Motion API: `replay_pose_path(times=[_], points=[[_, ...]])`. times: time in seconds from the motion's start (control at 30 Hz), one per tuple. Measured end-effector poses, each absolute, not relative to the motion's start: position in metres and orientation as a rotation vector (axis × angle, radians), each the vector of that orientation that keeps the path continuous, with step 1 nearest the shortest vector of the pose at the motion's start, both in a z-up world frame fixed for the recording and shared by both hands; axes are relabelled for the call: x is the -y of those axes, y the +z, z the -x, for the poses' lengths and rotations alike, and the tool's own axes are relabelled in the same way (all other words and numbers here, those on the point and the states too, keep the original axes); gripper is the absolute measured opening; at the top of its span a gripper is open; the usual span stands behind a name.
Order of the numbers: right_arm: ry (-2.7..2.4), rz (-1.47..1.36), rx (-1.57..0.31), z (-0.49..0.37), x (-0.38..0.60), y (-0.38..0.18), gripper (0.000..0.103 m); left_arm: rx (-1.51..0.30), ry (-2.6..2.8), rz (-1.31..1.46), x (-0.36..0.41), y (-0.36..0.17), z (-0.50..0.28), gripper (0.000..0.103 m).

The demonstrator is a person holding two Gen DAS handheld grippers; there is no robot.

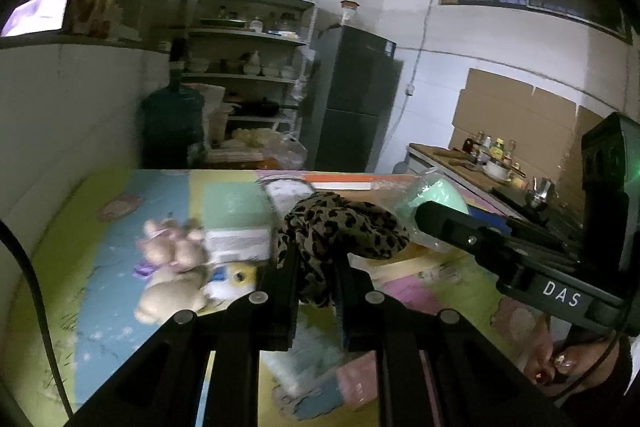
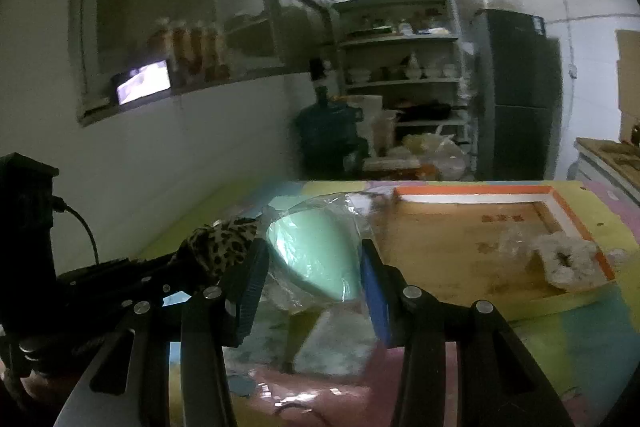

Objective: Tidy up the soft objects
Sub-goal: 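Lift and carry the cloth and bagged sponge over the cardboard tray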

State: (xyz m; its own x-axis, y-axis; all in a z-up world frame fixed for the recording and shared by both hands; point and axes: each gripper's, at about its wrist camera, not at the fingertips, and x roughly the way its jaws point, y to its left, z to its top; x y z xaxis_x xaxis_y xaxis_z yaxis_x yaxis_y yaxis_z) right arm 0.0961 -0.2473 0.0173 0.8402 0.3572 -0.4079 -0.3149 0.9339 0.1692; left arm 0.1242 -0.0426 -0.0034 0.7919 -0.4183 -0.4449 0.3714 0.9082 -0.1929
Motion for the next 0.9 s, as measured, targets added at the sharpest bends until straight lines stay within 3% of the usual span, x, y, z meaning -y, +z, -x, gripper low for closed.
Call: replay_pose_path(times=[0.9], points=[[0.205, -0.197, -0.445, -0.124, 0.355, 0.011, 0.047, -0.61, -0.508, 0.032, 0.146, -0.008, -0.192, 0.015]])
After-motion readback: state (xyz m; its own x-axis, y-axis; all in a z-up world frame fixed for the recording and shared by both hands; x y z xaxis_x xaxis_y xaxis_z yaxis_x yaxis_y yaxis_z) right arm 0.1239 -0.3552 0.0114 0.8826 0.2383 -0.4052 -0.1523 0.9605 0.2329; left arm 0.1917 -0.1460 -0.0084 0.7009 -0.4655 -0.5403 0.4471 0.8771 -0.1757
